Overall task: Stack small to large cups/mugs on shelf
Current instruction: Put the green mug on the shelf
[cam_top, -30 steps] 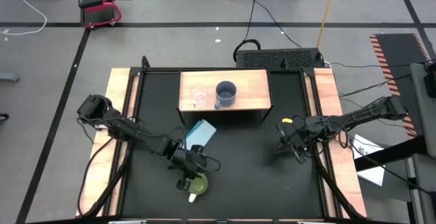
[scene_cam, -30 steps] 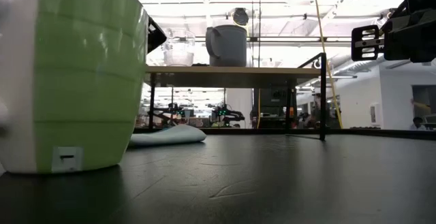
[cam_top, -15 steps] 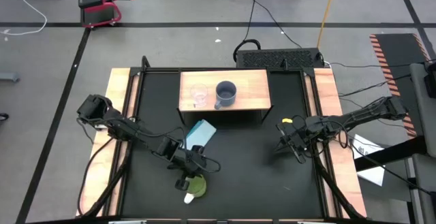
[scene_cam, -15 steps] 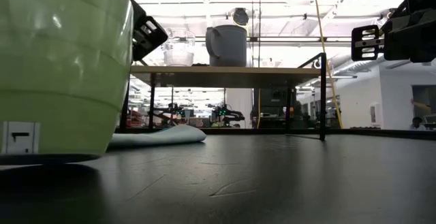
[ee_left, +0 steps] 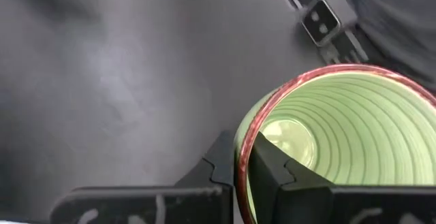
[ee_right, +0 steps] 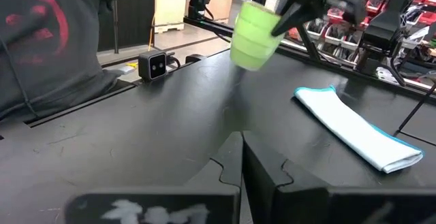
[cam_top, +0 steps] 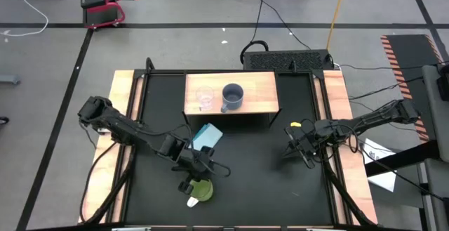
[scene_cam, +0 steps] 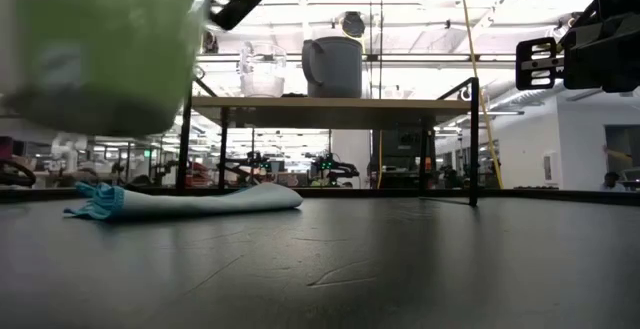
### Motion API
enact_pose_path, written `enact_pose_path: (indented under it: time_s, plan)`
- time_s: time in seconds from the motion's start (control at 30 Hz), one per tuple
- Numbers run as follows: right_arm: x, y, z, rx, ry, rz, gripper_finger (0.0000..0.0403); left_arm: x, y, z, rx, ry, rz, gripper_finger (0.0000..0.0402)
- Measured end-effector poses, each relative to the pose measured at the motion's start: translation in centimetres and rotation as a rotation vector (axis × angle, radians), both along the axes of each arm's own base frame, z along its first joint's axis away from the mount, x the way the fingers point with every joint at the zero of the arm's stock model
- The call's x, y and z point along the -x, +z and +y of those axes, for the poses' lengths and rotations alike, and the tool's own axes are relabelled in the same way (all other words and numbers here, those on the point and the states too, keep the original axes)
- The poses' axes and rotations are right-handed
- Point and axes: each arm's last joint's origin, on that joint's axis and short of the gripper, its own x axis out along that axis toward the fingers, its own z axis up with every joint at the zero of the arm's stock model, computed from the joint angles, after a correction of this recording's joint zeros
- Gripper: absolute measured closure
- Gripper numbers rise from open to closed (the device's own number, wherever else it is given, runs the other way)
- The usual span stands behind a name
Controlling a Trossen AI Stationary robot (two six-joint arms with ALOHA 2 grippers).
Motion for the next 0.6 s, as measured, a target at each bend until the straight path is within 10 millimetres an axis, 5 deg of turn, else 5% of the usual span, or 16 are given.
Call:
enact_pose_path:
  time_s: [0.33, 0.6]
  plan:
    - [0.0, -0.1, 0.0, -0.009, -0.002, 0.013, 0.0403, 2.4, 4.1, 4.1, -0.042, 0.038, -0.113, 0.0382]
    - [-0.1, -0.1, 0.0, -0.004, -0.001, 0.007, 0.0403, 4.8, 4.3, 6.0, -0.036, 0.080, -0.257, 0.0383]
